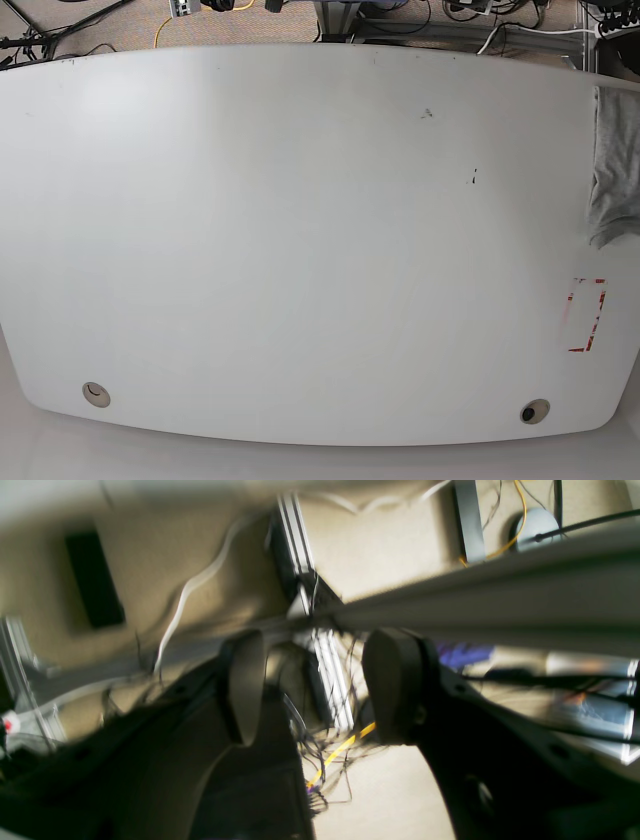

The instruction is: Fold the T-shirt properly

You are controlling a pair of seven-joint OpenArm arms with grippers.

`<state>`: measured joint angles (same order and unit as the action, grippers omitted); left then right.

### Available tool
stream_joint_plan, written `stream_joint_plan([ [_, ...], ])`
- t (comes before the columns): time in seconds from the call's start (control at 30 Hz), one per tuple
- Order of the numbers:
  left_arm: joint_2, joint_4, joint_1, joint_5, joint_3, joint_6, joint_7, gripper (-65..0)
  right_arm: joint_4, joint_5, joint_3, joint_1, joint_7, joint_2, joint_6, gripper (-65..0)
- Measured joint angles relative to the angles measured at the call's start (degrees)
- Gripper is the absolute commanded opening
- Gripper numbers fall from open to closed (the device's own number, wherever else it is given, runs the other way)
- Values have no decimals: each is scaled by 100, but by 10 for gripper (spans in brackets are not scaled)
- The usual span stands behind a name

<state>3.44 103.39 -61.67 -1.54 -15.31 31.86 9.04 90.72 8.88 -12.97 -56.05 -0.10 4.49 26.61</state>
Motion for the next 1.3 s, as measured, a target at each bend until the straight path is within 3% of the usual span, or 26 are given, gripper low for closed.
stream_joint_plan([
  [0.13, -125, -857, 278, 24, 42, -20, 46, -338, -946, 2, 304, 131, 544, 44, -72, -599],
  [0.3, -417, -2074, 863, -2, 216, -33, -9, -338, -1926, -46, 485, 535, 649, 87, 15, -599],
  [0.7, -656, -4850, 2505, 103, 251, -13, -35, -338, -4192, 15, 522, 1928, 732, 155, -66, -599],
  [0.83, -804, -6019, 3217, 160, 227, -407, -15, -338, -4791, -304, 514, 2358, 704, 149, -68, -598],
  [1.07, -1119, -7792, 4371, 105, 551, -750, -404, -336, -5672, -717, 492, 3056, 758, 103, -103, -595],
  [1.3, -1180, -8894, 5047, 87, 1104, -1749, -682, -338, -6467, -761, 516, 3598, 730, 90, -706, -595],
])
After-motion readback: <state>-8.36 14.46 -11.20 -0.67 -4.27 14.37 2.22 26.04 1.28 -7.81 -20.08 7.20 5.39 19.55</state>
